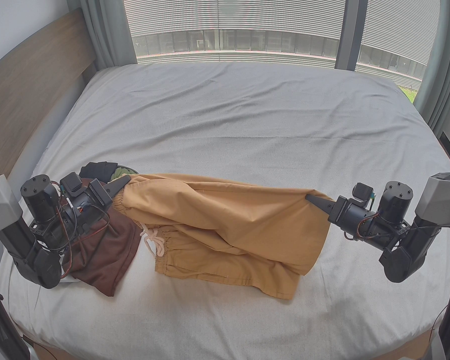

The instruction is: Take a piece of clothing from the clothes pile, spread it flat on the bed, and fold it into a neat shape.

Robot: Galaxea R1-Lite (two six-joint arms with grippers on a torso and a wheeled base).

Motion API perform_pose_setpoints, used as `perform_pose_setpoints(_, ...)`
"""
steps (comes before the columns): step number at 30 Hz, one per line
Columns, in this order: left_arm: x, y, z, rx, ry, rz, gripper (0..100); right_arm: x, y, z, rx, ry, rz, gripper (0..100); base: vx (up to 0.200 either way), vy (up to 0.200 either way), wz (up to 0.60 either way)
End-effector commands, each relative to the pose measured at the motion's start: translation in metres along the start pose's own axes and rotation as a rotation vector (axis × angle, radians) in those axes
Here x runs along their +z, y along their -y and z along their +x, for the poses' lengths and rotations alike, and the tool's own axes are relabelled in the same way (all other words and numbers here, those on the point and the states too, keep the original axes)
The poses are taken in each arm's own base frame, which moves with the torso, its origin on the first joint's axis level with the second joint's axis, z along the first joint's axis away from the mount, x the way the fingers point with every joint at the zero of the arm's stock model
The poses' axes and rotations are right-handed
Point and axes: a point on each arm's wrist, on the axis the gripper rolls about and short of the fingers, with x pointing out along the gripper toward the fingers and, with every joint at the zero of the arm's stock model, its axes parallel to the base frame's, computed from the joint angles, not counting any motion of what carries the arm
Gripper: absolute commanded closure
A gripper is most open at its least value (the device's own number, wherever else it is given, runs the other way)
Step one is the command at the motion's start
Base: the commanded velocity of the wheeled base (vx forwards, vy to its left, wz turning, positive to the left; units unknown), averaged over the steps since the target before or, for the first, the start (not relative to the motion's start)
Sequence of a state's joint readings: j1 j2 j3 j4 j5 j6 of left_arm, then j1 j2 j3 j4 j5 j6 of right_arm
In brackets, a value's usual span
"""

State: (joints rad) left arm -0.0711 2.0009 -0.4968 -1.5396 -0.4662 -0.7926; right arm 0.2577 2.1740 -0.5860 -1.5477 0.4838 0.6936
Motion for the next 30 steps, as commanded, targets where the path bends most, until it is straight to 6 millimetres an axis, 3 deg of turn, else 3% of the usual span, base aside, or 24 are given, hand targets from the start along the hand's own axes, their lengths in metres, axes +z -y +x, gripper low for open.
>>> perform_pose_setpoints(1, -0.002, -0.001, 0.002, -0.001, -0.003, 0.0, 100, 0.011, -0.012, -0.003, 0.028, 0.032, -0.024, 100, 0.0, 0.0, 0.0)
perform_pose_setpoints(13, -0.011, -0.002, 0.009, -0.002, -0.025, -0.003, 100, 0.028, -0.011, -0.009, 0.027, 0.087, -0.07, 100, 0.0, 0.0, 0.0)
perform_pose_setpoints(30, -0.013, -0.004, 0.012, 0.0, -0.029, -0.004, 100, 0.033, -0.01, -0.009, 0.025, 0.104, -0.076, 100, 0.0, 0.0, 0.0)
